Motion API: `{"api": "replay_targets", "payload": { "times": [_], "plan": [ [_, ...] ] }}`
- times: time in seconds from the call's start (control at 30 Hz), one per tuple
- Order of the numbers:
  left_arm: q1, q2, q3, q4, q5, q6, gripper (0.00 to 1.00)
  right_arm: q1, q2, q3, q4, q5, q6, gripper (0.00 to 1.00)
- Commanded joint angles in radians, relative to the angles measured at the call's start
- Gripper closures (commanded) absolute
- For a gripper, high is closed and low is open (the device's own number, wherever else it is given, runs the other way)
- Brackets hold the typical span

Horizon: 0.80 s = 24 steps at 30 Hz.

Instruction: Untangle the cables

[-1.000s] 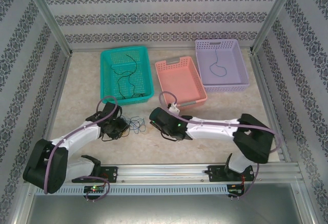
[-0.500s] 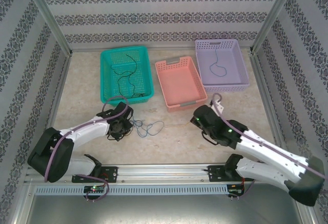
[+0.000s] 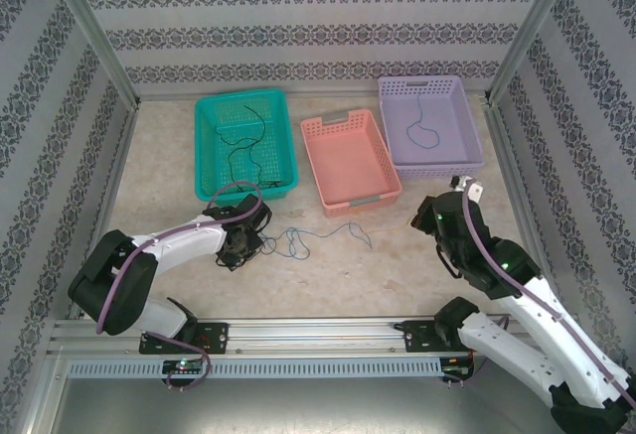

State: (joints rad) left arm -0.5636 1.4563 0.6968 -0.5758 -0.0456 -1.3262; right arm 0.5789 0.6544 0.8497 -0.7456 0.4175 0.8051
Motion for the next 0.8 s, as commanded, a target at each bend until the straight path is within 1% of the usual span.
{"api": "replay_targets", "payload": {
  "times": [0.0,0.1,0.2,0.33,0.43,0.57,0.67,0.77],
  "plan": [
    [-0.027,0.088,-0.028,0.175,0.069,-0.018,1.00,-0.045,-0.001,0.056,-0.031,-0.020,-0.119,1.00],
    [-0.027,0.087,-0.033,0.178,0.066,-0.022,1.00,-0.086,-0.004,0.083,-0.050,-0.005,-0.159,1.00],
    [-0.027,0.088,-0.031,0.171,0.064,-0.021,1.00,-0.131,-0.004,0.120,-0.093,0.059,-0.182,1.00],
    [-0.027,0.087,-0.033,0.153,0.058,-0.025,1.00,-0.229,0.001,0.166,-0.126,0.124,-0.226,1.00],
    [-0.027,0.091,-0.037,0.138,0.055,-0.025,1.00,-0.295,0.010,0.191,-0.109,0.148,-0.262,1.00],
    [-0.027,0.093,-0.037,0.123,0.052,-0.028,1.00,-0.358,0.037,0.227,-0.050,0.158,-0.318,1.00],
    [-0.025,0.094,-0.031,0.143,0.066,-0.019,1.00,-0.386,0.068,0.257,0.021,0.099,-0.377,1.00],
    [-0.027,0.101,0.001,0.165,0.094,0.013,1.00,-0.384,0.086,0.259,0.087,-0.028,-0.389,1.00]
  ]
}}
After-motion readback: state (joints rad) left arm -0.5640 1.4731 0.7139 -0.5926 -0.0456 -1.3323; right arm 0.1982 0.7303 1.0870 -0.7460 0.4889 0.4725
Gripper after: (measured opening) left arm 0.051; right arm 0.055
